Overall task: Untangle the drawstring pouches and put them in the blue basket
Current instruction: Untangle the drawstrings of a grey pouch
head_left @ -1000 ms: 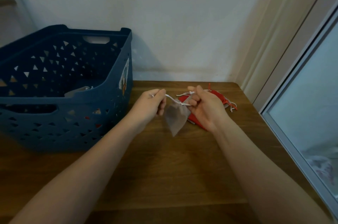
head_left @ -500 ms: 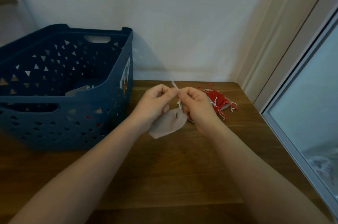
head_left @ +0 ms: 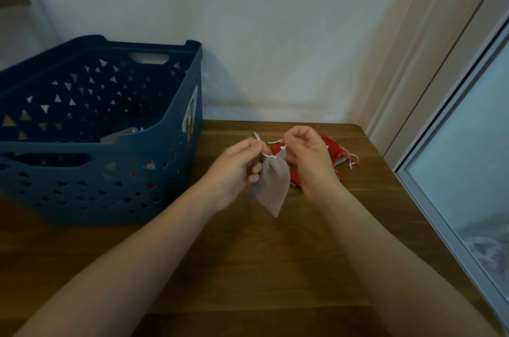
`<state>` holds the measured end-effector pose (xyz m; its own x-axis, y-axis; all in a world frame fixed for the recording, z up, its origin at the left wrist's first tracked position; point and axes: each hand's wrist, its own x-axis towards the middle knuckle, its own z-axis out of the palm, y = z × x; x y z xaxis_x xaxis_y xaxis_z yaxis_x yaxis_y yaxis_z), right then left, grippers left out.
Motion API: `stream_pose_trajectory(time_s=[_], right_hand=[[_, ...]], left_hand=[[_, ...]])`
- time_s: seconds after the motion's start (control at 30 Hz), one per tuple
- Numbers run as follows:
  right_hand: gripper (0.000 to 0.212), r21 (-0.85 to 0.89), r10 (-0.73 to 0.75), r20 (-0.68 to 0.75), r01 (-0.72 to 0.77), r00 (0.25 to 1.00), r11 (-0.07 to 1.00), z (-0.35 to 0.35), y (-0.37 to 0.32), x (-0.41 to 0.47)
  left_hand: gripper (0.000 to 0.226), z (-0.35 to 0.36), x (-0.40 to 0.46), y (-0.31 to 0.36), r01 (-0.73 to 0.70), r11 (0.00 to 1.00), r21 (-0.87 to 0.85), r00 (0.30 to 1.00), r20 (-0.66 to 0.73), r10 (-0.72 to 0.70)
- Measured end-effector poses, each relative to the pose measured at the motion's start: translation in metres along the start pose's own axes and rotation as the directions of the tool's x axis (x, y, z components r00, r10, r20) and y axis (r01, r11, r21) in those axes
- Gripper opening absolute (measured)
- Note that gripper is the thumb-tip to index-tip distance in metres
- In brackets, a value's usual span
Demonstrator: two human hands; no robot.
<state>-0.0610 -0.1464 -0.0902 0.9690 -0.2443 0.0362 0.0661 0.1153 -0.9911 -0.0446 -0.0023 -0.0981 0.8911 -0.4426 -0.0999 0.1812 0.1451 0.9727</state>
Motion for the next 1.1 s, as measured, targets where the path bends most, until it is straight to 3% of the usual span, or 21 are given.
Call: stream_pose_trajectory(time_s=[0.07,0.17,0.3,0.57,0.8,0.97,1.1], right_hand=[[0.005,0.008,0.006,-0.02,-0.006,1.0,1.0,-0.002,-0.001,0.0],[0.009,0.045,-0.035,0.007,0.035,0.999,0.998,-0.001,-0.01,-0.002],[0.007,0.007,-0.049,0.004,0.049,0.999,0.999,0.005,-0.023,-0.004],[0.006,0.037,-0.016,0.146,0.011,0.989,0.999,0.021,-0.026,-0.004],[0.01,0.072,-0.02,0.208,0.005,0.978,0.997,0.024,-0.019,-0.005],[0.011,0.084,-0.055,0.129,0.045,0.99,0.995,0.024,-0.016,-0.002],[0.009,0.061,-0.074,0.132,0.067,0.988,0.996,0.024,-0.017,-0.002]], left_hand=[[0.024,0.002,0.001,0.0,0.037,0.995,0.089,0.999,0.026,-0.039],[0.026,0.006,0.003,0.002,0.002,0.906,0.423,1.0,-0.023,0.009],[0.026,0.009,0.006,0.002,-0.187,0.585,0.789,0.977,0.086,0.197],[0.017,0.001,0.004,0.002,-0.416,0.188,0.89,0.88,0.343,0.328],[0.022,-0.003,0.004,-0.006,-0.428,0.334,0.84,0.901,0.366,0.234],[0.031,0.002,0.003,-0.005,-0.325,0.636,0.7,0.946,0.225,0.236],[0.031,0.007,-0.001,0.002,-0.282,0.734,0.618,0.959,0.204,0.196]])
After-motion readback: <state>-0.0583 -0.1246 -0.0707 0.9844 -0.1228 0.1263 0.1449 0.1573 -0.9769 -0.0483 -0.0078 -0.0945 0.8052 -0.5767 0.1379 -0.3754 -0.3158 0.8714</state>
